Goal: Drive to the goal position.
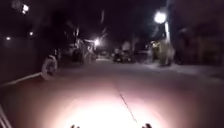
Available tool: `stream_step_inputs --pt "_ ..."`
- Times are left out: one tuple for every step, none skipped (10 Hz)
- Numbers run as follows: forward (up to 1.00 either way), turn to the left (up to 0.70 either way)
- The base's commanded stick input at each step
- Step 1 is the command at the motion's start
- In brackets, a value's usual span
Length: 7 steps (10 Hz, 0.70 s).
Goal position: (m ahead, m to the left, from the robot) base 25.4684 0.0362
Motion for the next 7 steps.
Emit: stream_step_inputs --pt "0.85 0.0" --pt "0.85 0.0" --pt "0.85 0.0" --pt "0.85 0.0" --pt "0.85 0.0" --pt "0.85 0.0" --pt "0.85 0.0"
